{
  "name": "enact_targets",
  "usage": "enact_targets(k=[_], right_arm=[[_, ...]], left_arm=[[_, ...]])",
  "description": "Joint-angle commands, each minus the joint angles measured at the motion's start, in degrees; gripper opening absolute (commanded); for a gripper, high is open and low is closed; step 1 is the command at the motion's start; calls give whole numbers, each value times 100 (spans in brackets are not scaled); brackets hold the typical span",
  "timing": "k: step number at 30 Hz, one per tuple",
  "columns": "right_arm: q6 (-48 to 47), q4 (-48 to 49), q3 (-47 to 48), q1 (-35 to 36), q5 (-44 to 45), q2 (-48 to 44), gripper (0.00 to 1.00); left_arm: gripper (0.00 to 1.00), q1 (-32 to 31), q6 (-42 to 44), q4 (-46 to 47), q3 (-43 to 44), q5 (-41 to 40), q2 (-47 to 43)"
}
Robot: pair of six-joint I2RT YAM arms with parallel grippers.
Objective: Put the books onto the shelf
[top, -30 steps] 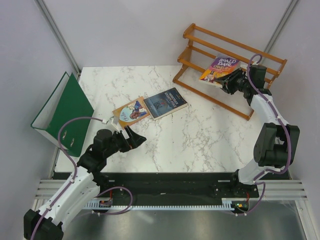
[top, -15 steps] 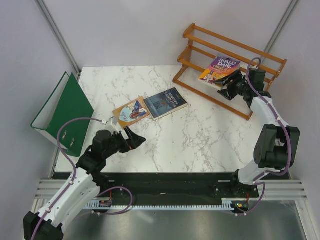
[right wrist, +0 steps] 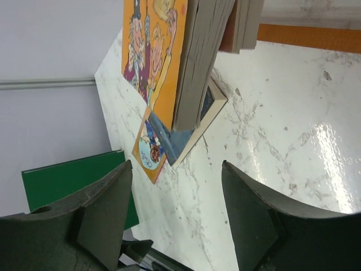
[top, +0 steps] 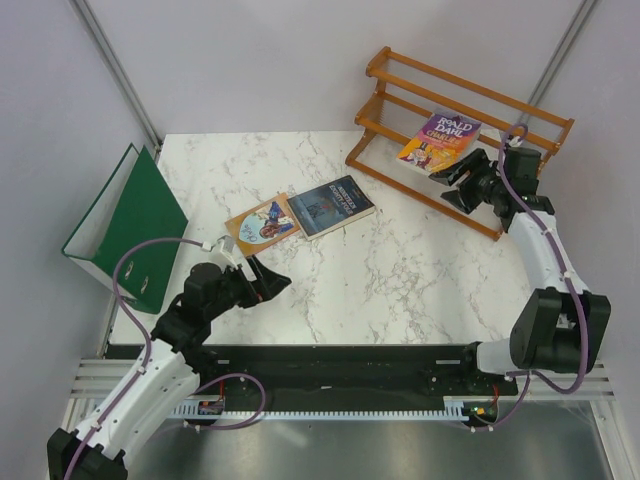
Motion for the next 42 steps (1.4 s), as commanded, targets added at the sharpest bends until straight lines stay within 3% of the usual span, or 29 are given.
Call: enact_targets(k=[1,2,5,6,9,10,15,22,42], right_arm=[[-764,-889,221,-23,222,-503,70],[-914,-1030,352,-14,292,-616,68],[-1431,-1558,773,73,714,-705,49],[-1547,-1664,906,178,810,-697,33],[-1942,-2059,1495,590,1267,-504,6],[-2039,-2226,1653,723,1512,-416,2],[-2592,-2771,2760,1584,2059,436,0],[-3244,-3992,4202,2253,2586,1842,0],[-3209,-4038,4485,2306,4432,2582,1]], left_arm=[[99,5,210,29,-75,105,-51],[99,5,210,29,-92,113,-60],[99,5,219,37,-110,113,-60],[99,5,227,29,-110,113,-60],[99,5,227,37,-136,96,-43],[99,5,227,37,-128,87,-16],[99,5,253,46,-136,113,1],[99,-3,271,46,-154,104,36],[98,5,210,37,-268,122,-78]])
